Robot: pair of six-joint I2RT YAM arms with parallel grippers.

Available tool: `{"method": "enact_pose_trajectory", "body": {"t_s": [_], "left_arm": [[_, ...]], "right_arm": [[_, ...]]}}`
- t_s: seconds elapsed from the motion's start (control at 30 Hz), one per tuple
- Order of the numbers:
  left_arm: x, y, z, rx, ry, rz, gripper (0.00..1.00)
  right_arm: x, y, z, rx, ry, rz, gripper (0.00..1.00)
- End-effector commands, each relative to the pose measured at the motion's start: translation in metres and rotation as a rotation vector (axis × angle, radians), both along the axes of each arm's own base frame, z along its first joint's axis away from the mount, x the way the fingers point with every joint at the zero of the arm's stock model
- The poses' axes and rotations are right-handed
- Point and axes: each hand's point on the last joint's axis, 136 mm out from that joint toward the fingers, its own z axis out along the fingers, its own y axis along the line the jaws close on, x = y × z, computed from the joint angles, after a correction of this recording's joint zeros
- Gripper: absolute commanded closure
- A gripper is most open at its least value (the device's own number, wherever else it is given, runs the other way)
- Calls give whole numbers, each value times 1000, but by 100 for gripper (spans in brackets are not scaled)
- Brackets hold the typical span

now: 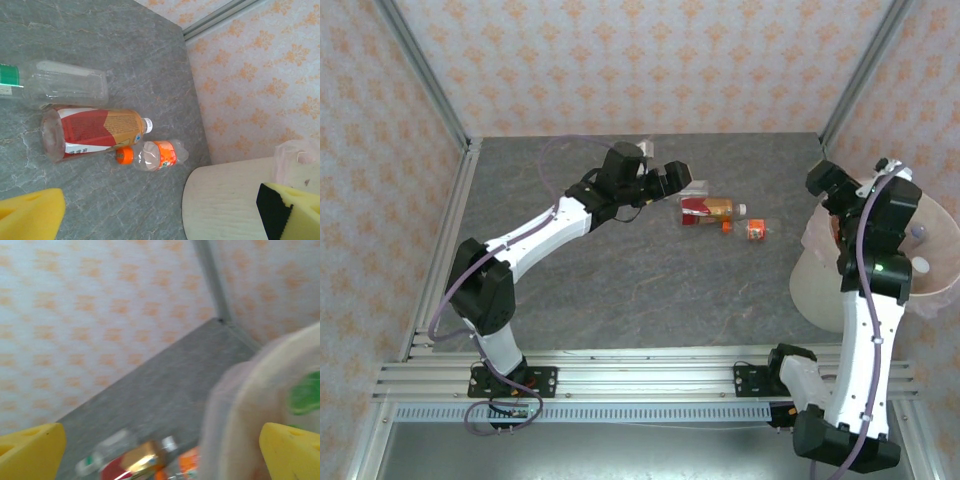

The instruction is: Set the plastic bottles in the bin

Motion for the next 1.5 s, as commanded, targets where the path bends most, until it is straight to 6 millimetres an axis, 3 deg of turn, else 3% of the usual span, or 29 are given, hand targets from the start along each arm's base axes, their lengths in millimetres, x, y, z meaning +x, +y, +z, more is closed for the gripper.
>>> {"method": "enact_pose_trajectory", "body": {"t_s": [0.0, 0.2, 0.4, 0.57, 0.77, 0.9, 1.0, 1.13, 1.2, 1.27, 1.33, 1.4, 1.47], "left_arm": [[-2, 4, 2, 23, -30, 17, 0], [-11, 23, -2, 98, -33, 47, 0], [-19, 40, -8, 161, -39, 76, 0], [-23, 57, -10, 197, -54, 128, 0], [-27, 83, -9, 230, -80, 202, 0], [-30, 99, -14, 222, -75, 247, 0], [-32, 109, -21, 202, -64, 279, 0], [-32, 119, -29, 196, -36, 301, 0], [-32, 120, -32, 198, -27, 303, 0], [-31, 121, -33, 201, -23, 304, 0], [-30, 121, -36, 203, -17, 306, 0], [-29, 120, -38, 200, -12, 308, 0], [-28, 119, -41, 193, -4, 306, 0]], "right_arm": [[2, 50, 20, 96, -67, 244, 1], [13, 92, 11, 62, -17, 373, 1], [36, 140, -14, -30, 99, 484, 1], [57, 171, -52, -204, 256, 512, 1], [83, 181, -107, -277, 425, 502, 1], [100, 171, -150, -337, 546, 428, 1], [113, 148, -176, -369, 631, 277, 1], [121, 120, -199, -180, 656, 99, 1], [123, 118, -204, -78, 632, 53, 1], [122, 114, -204, -30, 611, -14, 1], [110, 91, -210, 40, 601, -228, 0], [95, 77, -222, 133, 582, -394, 0], [87, 74, -235, 195, 568, -455, 1]]}}
